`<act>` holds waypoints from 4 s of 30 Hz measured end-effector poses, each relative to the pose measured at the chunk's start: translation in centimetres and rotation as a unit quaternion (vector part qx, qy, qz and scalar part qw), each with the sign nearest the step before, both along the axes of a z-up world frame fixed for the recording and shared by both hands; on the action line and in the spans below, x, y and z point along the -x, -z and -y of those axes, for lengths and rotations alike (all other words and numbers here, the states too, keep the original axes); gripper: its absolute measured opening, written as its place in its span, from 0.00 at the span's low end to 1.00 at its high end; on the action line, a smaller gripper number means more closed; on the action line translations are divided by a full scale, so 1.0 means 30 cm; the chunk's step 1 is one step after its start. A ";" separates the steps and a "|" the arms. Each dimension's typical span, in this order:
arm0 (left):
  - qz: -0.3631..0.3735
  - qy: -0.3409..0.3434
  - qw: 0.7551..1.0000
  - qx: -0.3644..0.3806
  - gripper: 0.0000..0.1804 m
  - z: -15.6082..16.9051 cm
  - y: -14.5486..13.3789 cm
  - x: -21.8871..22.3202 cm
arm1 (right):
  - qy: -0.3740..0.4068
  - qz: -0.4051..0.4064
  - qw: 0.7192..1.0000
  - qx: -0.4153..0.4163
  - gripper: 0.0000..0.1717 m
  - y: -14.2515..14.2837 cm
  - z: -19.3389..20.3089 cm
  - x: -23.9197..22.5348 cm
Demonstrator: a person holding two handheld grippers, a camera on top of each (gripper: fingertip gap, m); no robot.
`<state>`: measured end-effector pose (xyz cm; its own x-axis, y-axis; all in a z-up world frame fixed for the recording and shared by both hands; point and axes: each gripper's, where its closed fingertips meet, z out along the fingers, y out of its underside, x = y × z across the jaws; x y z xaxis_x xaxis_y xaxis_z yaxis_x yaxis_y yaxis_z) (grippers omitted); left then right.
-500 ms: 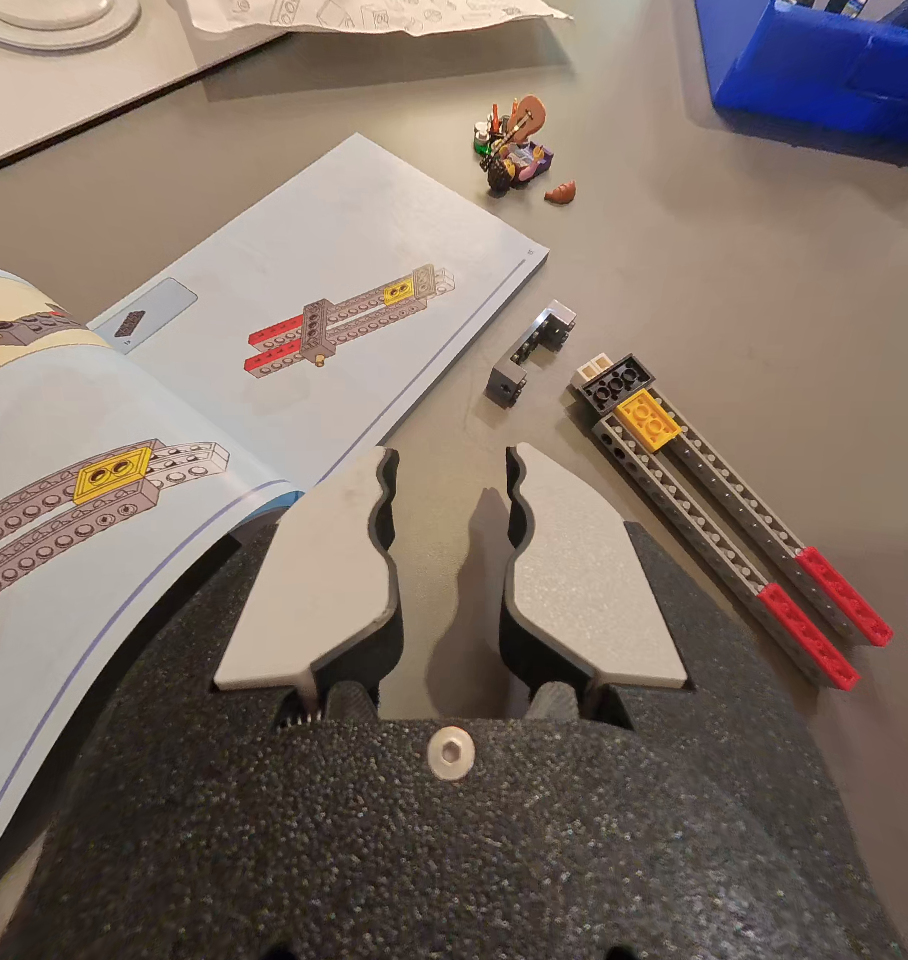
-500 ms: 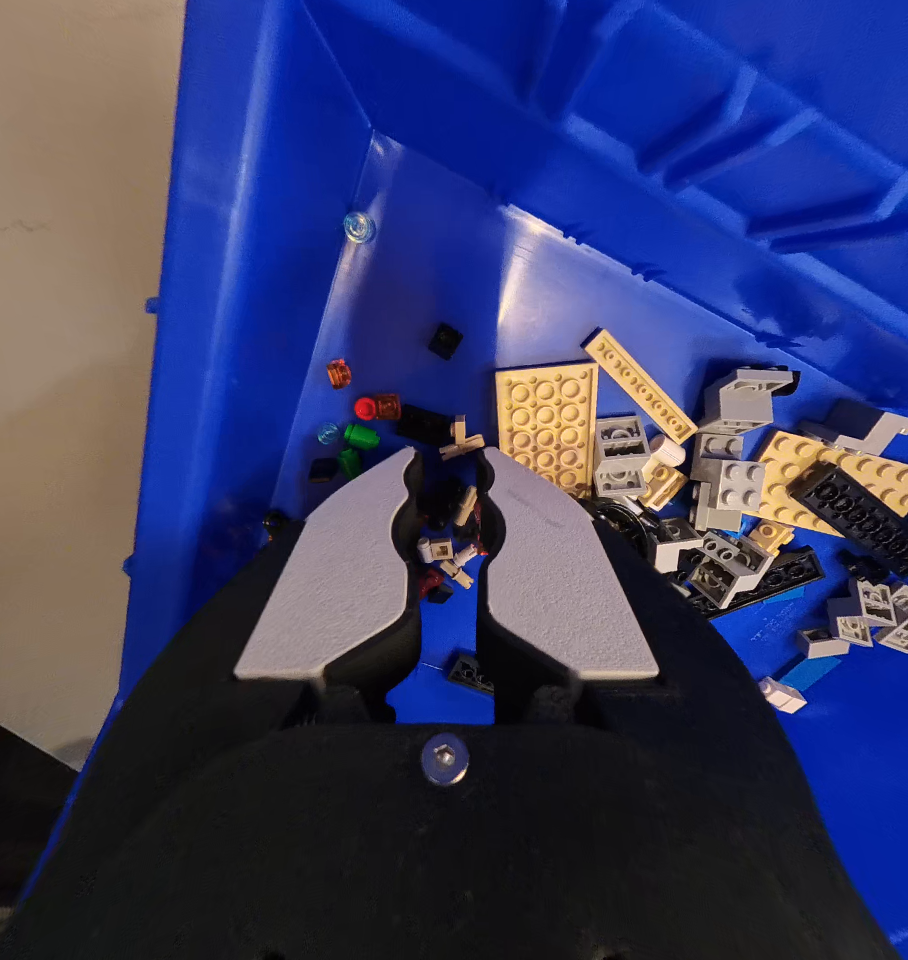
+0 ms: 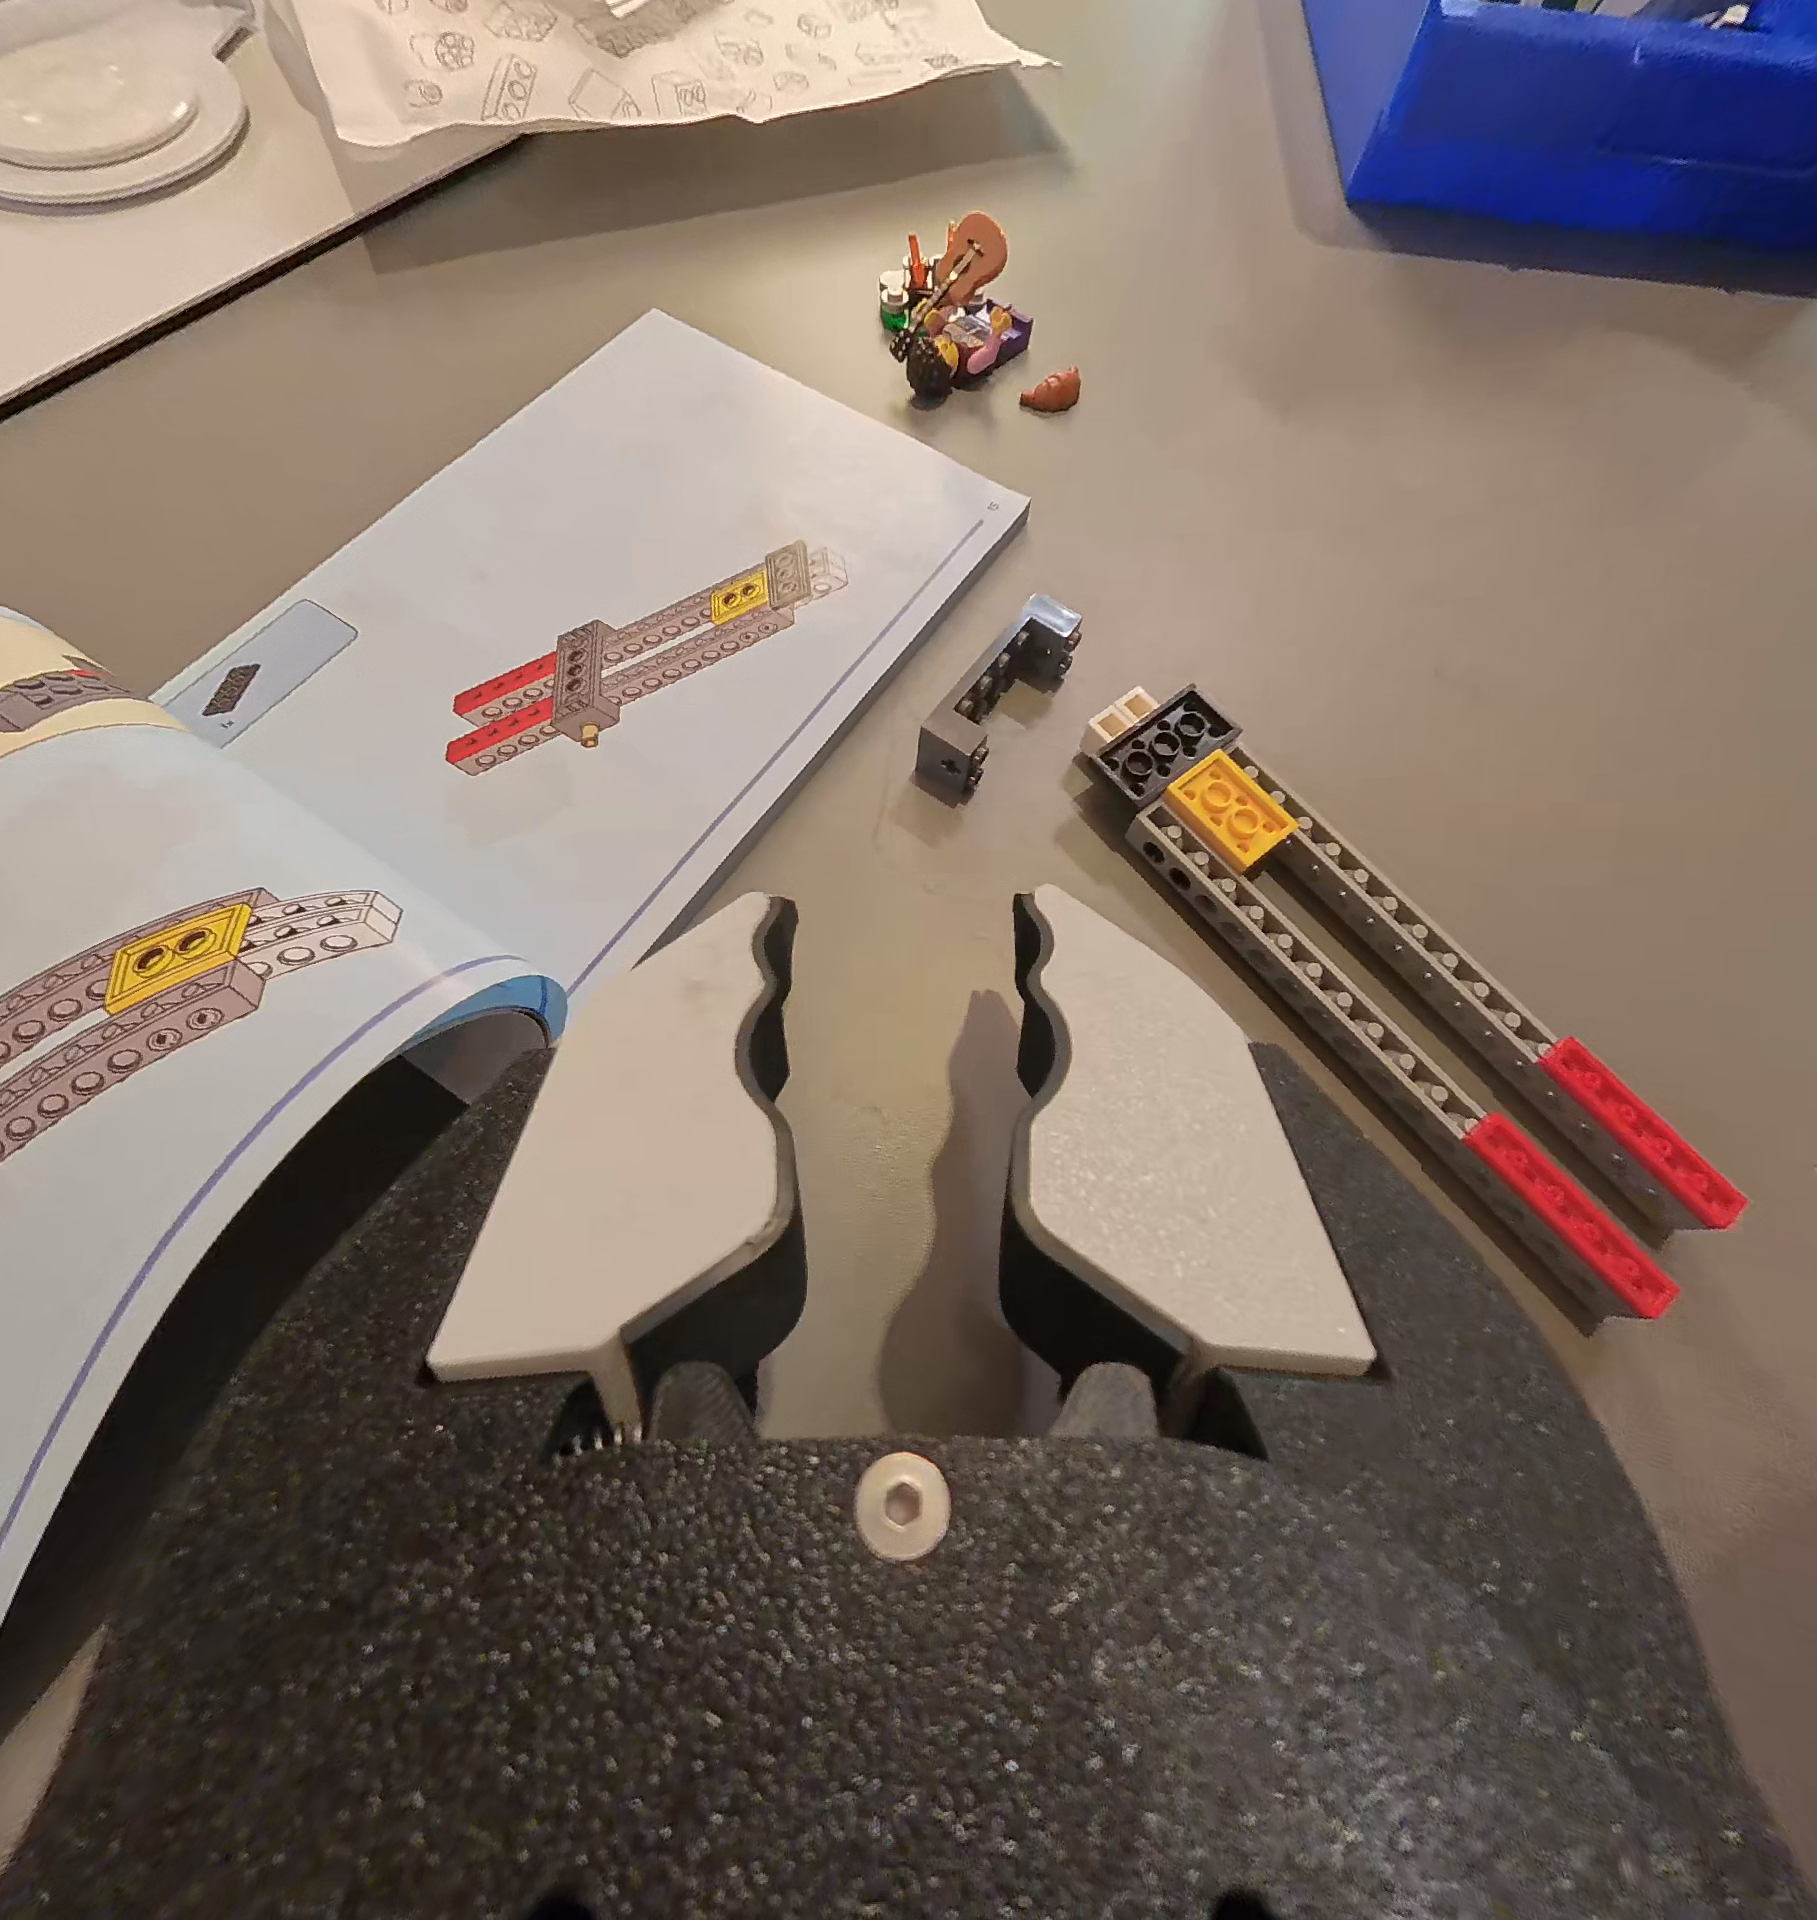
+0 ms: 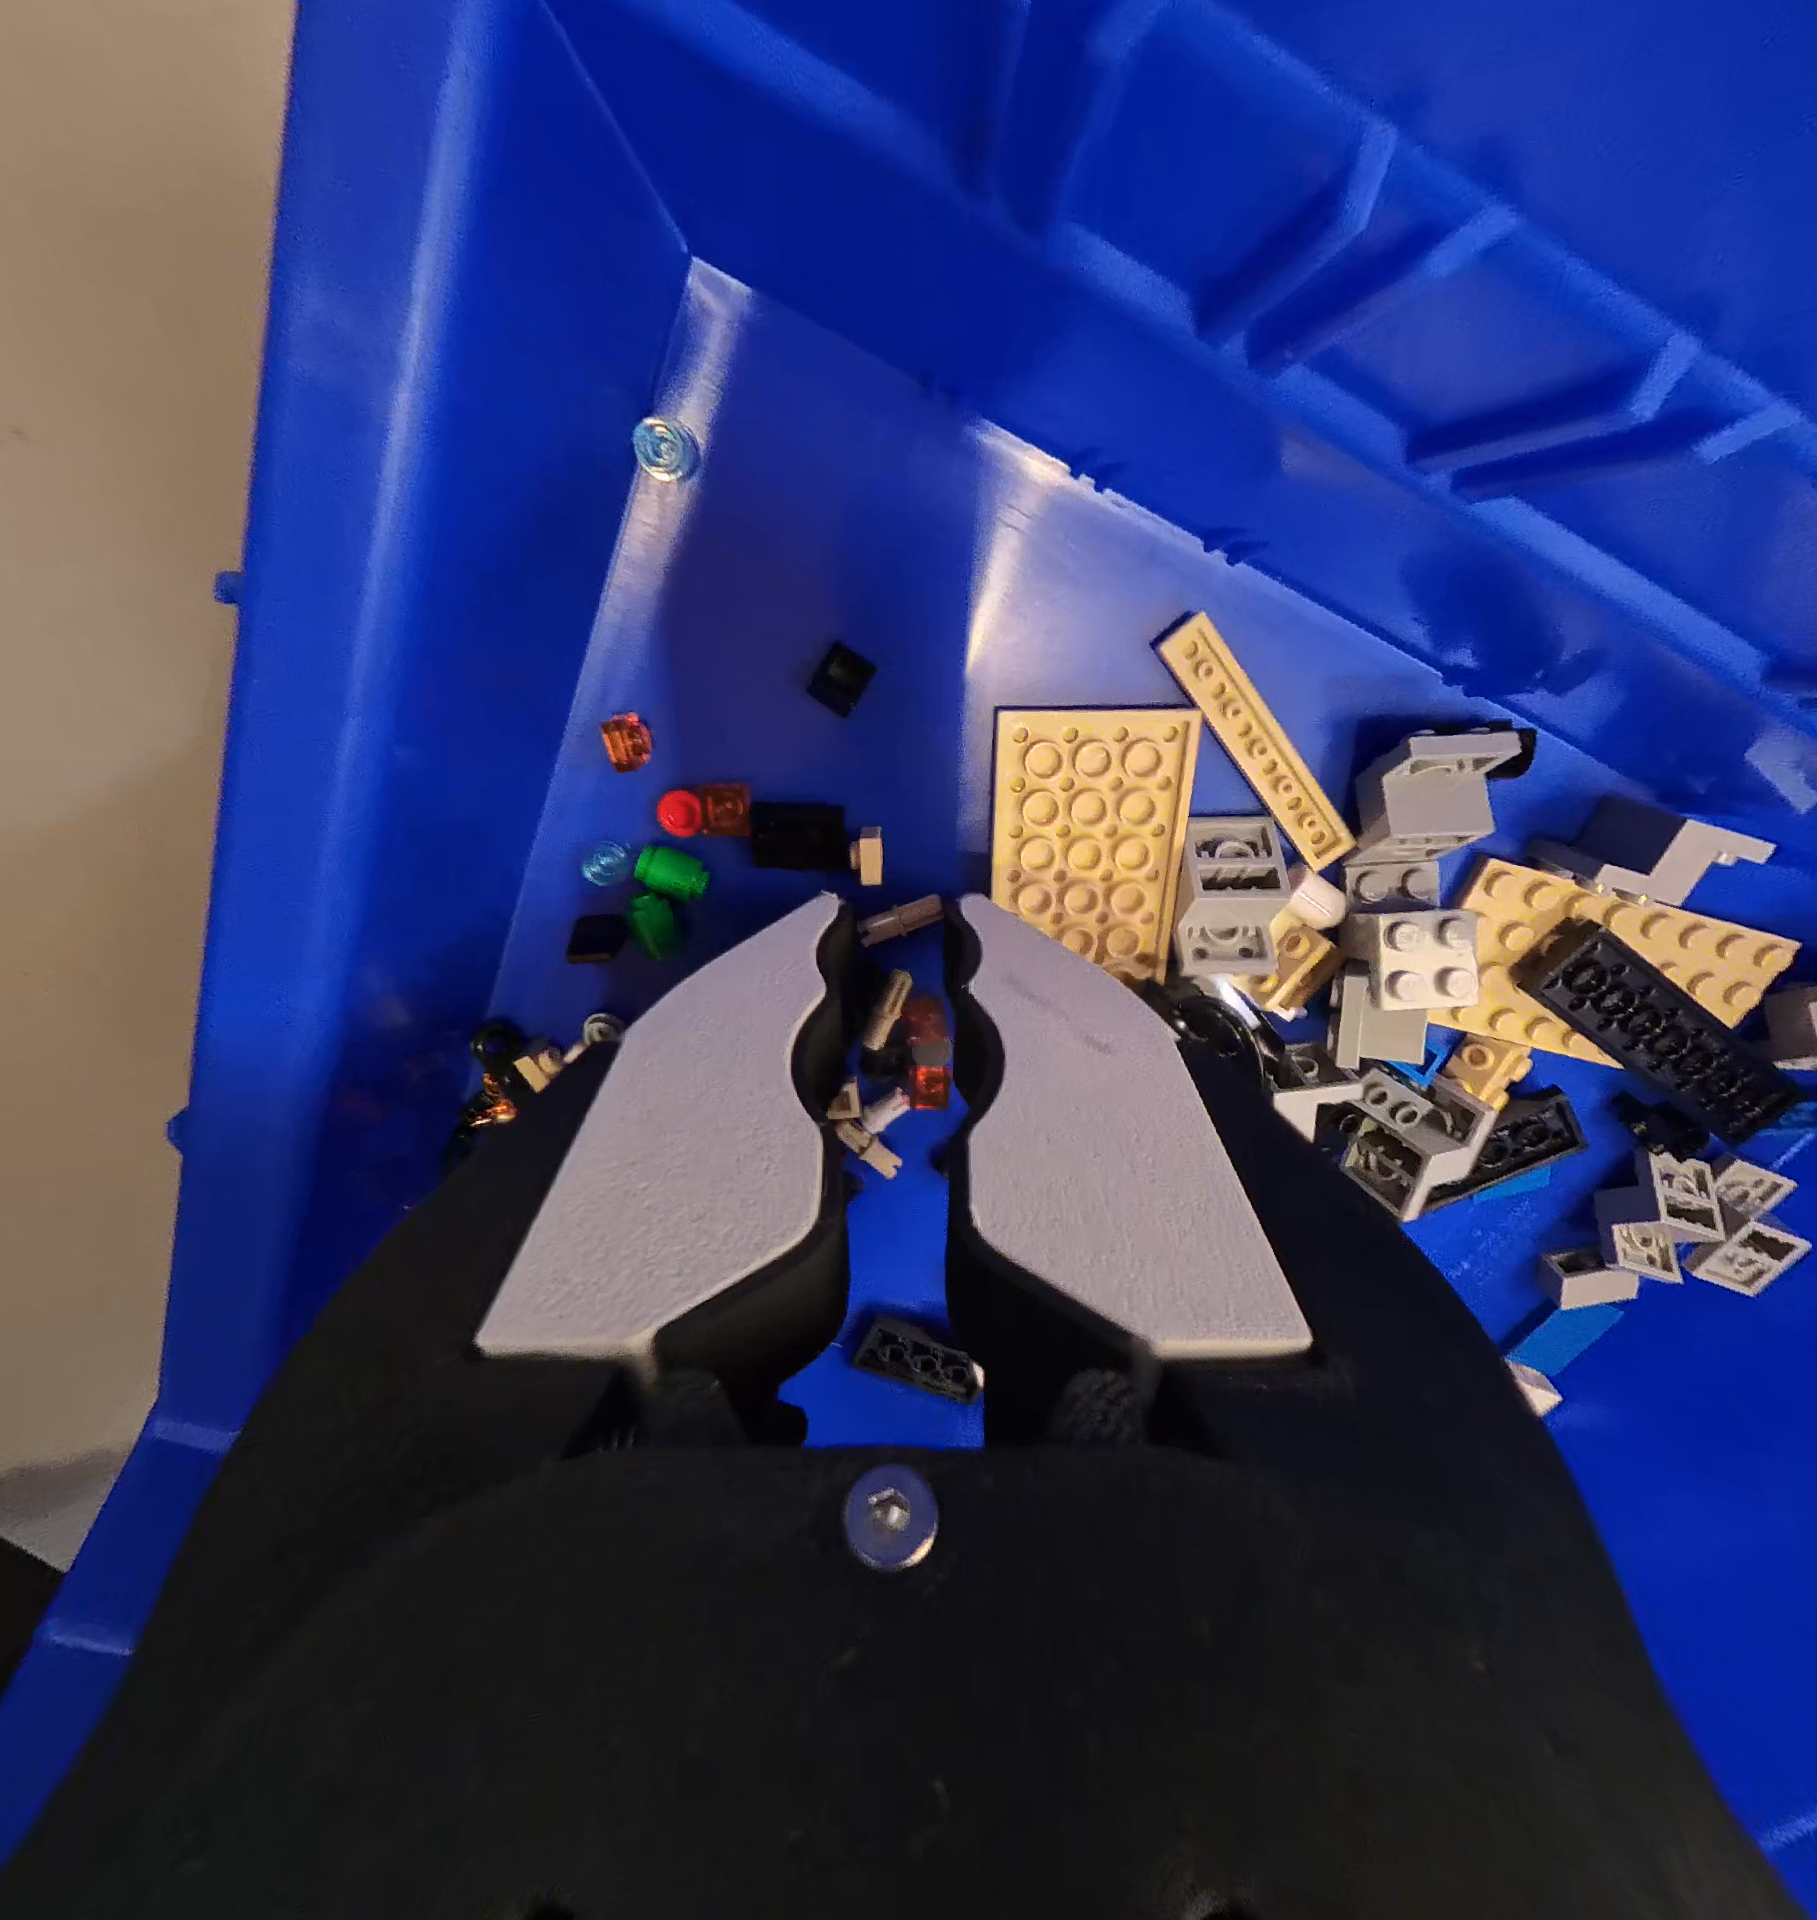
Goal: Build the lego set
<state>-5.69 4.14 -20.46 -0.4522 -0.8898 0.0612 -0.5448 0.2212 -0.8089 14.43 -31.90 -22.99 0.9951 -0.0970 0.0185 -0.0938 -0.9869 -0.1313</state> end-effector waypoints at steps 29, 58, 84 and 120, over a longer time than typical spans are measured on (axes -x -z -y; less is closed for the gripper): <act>-0.042 -0.003 0.999 0.016 0.23 -0.004 0.029 -0.005 | 0.013 -0.027 0.969 -0.246 0.13 -0.141 -0.497 0.652; -0.078 -0.012 0.997 0.011 0.23 -0.010 0.063 -0.013 | -0.321 0.036 0.946 -0.033 0.15 -0.019 0.039 -0.007; -0.091 -0.031 0.995 0.008 0.22 -0.025 0.075 -0.023 | -0.369 0.015 0.929 -0.021 0.09 -0.007 0.051 0.008; 0.111 -0.042 0.992 0.047 0.22 -0.162 -0.123 -0.033 | -0.074 0.026 0.940 -0.331 0.02 -0.118 -0.809 0.467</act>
<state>-4.71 9.02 -16.77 -0.3884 -0.9200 0.0522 -0.3647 0.1014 -0.9256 0.43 -7.63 -19.46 0.9981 0.0348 0.0515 0.0613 -0.6889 -0.7223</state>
